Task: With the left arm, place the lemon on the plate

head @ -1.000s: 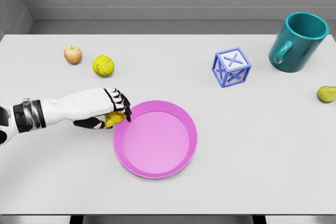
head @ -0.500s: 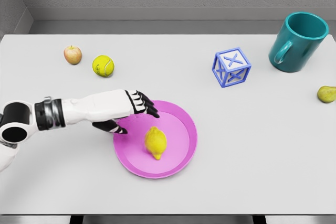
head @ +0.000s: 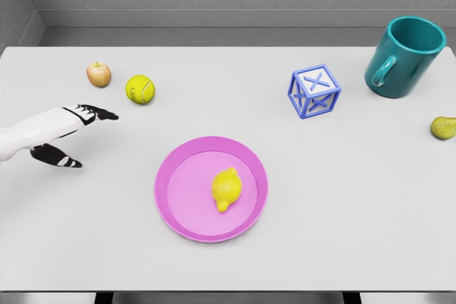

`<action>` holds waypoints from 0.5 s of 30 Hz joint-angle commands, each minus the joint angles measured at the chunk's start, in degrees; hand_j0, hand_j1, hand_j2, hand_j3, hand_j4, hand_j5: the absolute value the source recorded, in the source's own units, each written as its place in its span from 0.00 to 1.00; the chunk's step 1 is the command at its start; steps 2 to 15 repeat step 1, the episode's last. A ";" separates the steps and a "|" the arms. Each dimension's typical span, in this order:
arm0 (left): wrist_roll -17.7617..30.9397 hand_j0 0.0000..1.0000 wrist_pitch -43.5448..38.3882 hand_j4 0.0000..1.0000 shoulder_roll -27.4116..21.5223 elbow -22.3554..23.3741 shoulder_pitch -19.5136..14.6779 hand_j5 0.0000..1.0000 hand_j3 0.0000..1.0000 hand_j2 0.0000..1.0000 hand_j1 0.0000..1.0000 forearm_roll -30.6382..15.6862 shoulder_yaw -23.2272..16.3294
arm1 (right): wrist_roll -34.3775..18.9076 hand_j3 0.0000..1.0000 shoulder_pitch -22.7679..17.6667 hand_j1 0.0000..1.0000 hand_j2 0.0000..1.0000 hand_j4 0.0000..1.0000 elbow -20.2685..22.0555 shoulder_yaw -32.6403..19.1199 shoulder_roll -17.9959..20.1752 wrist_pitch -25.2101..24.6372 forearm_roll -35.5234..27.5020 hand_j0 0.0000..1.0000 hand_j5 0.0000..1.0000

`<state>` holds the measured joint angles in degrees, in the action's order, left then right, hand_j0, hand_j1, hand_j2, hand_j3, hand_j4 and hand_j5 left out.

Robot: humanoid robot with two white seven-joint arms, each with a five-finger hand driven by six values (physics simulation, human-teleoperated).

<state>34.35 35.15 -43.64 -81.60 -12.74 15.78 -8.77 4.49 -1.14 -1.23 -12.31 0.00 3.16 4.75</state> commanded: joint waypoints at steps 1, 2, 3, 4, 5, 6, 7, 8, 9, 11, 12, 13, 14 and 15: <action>0.01 1.00 -0.15 1.00 -0.04 0.92 0.00 1.00 1.00 1.00 1.00 -0.58 0.50 | 0.00 1.00 0.00 1.00 1.00 1.00 0.00 0.00 0.00 0.00 -0.01 1.00 1.00; 0.01 1.00 -0.15 1.00 -0.04 0.92 0.00 1.00 1.00 1.00 1.00 -0.58 0.50 | 0.00 1.00 0.00 1.00 1.00 1.00 0.00 0.00 0.00 0.00 -0.01 1.00 1.00; 0.01 1.00 -0.15 1.00 -0.04 0.92 0.00 1.00 1.00 1.00 1.00 -0.58 0.50 | 0.00 1.00 0.00 1.00 1.00 1.00 0.00 0.00 0.00 0.00 -0.01 1.00 1.00; 0.01 1.00 -0.15 1.00 -0.04 0.92 0.00 1.00 1.00 1.00 1.00 -0.58 0.50 | 0.00 1.00 0.00 1.00 1.00 1.00 0.00 0.00 0.00 0.00 -0.01 1.00 1.00; 0.01 1.00 -0.15 1.00 -0.04 0.92 0.00 1.00 1.00 1.00 1.00 -0.58 0.50 | 0.00 1.00 0.00 1.00 1.00 1.00 0.00 0.00 0.00 0.00 -0.01 1.00 1.00; 0.01 1.00 -0.15 1.00 -0.04 0.92 0.00 1.00 1.00 1.00 1.00 -0.58 0.50 | 0.00 1.00 0.00 1.00 1.00 1.00 0.00 0.00 0.00 0.00 -0.01 1.00 1.00; 0.01 1.00 -0.15 1.00 -0.04 0.92 0.00 1.00 1.00 1.00 1.00 -0.58 0.50 | 0.00 1.00 0.00 1.00 1.00 1.00 0.00 0.00 0.00 0.00 -0.01 1.00 1.00; 0.01 1.00 -0.15 1.00 -0.04 0.92 0.00 1.00 1.00 1.00 1.00 -0.58 0.50 | 0.00 1.00 0.00 1.00 1.00 1.00 0.00 0.00 0.00 0.00 -0.01 1.00 1.00; 0.01 1.00 -0.15 1.00 -0.04 0.92 0.00 1.00 1.00 1.00 1.00 -0.58 0.50 | 0.00 1.00 0.00 1.00 1.00 1.00 0.00 0.00 0.00 0.00 -0.01 1.00 1.00; 0.01 1.00 -0.15 1.00 -0.04 0.92 0.00 1.00 1.00 1.00 1.00 -0.58 0.50 | 0.00 1.00 0.00 1.00 1.00 1.00 0.00 0.00 0.00 0.00 -0.01 1.00 1.00; 0.01 1.00 -0.15 1.00 -0.04 0.92 0.00 1.00 1.00 1.00 1.00 -0.58 0.50 | 0.00 1.00 0.00 1.00 1.00 1.00 0.00 0.00 0.00 0.00 -0.01 1.00 1.00; 0.01 1.00 -0.15 1.00 -0.04 0.92 0.00 1.00 1.00 1.00 1.00 -0.58 0.50 | 0.00 1.00 0.00 1.00 1.00 1.00 0.00 0.00 0.00 0.00 -0.01 1.00 1.00; 0.01 1.00 -0.15 1.00 -0.04 0.92 0.00 1.00 1.00 1.00 1.00 -0.58 0.50 | 0.00 1.00 0.00 1.00 1.00 1.00 0.00 0.00 0.00 0.00 -0.01 1.00 1.00; 0.01 1.00 -0.15 1.00 -0.04 0.92 0.00 1.00 1.00 1.00 1.00 -0.58 0.50 | 0.00 1.00 0.00 1.00 1.00 1.00 0.00 0.00 0.00 0.00 -0.01 1.00 1.00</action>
